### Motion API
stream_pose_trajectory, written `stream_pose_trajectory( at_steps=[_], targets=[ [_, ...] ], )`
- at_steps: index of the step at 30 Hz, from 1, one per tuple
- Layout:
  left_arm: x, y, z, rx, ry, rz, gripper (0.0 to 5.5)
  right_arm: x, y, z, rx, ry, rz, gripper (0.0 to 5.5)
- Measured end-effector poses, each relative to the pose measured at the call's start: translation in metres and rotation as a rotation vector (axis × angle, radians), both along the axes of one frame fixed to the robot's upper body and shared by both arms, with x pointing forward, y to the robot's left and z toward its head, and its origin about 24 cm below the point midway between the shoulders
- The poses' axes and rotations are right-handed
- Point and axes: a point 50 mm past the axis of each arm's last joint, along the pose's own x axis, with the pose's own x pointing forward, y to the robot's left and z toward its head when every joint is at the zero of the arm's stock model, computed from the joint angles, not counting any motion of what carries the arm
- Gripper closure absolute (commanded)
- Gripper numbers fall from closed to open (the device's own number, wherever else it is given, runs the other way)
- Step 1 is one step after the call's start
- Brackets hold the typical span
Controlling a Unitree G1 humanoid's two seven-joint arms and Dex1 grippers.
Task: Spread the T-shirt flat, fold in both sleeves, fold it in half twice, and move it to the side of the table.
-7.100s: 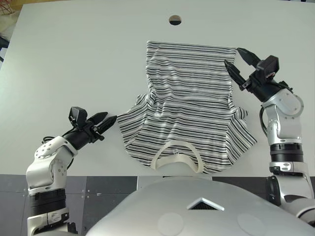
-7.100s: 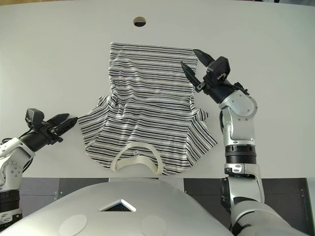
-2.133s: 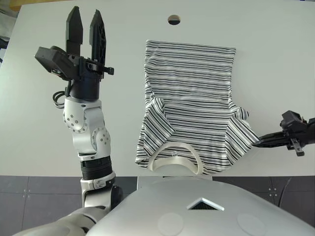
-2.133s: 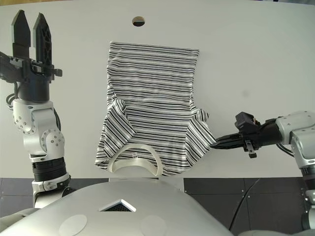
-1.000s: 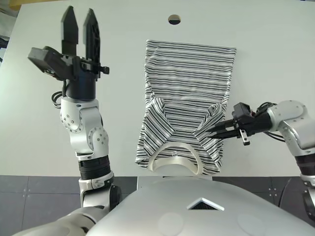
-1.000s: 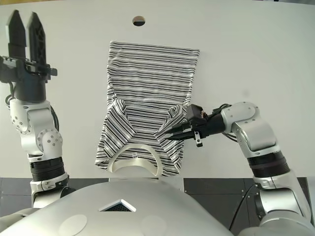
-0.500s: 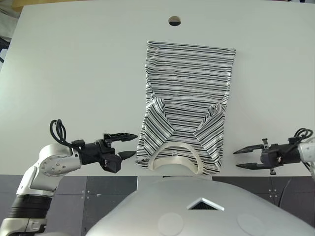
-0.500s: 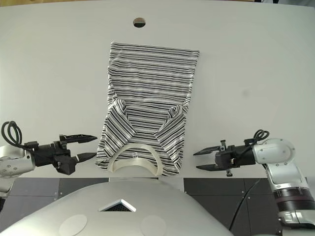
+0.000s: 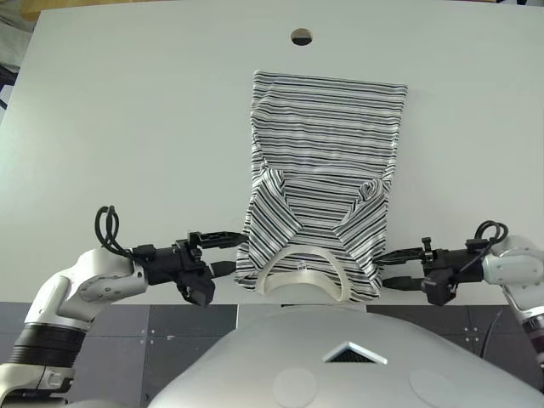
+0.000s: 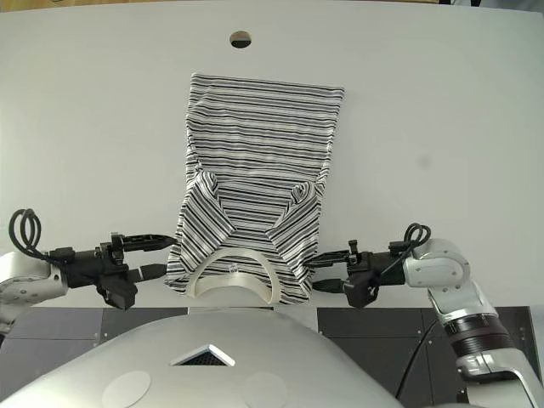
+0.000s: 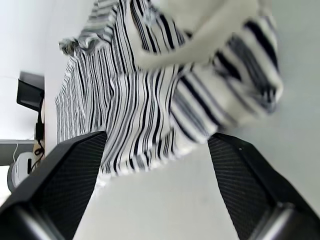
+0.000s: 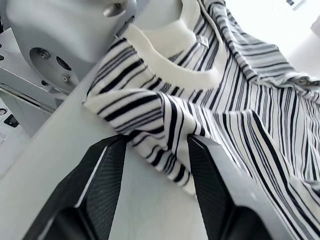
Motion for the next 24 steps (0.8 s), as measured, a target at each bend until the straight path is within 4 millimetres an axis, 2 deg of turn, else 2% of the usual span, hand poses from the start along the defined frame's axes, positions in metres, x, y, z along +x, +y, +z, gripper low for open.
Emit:
stream_pose_trajectory(
  at_steps=[1,4,10,16,21,24],
  targets=[
    [-0.001,-0.001,-0.001,-0.007,0.003,-0.003,1.77,0.0,0.001,0.0,0.002,-0.003,0.004,3.25],
    [-0.004,-0.007,-0.004,-0.029,0.02,-0.019,2.34,-0.002,0.005,0.0,0.009,-0.01,0.018,3.25],
    [-0.007,-0.018,-0.008,-0.026,0.049,-0.045,3.52,-0.005,0.008,-0.003,0.005,0.013,0.03,4.52],
    [-0.007,-0.023,-0.01,-0.009,0.049,-0.071,4.45,-0.007,0.01,-0.005,0.003,0.028,0.031,5.4],
    [-0.008,-0.022,-0.01,0.016,0.065,-0.077,5.29,-0.006,0.01,-0.004,-0.003,0.034,0.029,5.4],
    [-0.009,-0.022,-0.011,0.02,0.078,-0.079,5.36,-0.005,0.011,-0.002,0.008,0.07,0.003,5.4]
  ],
)
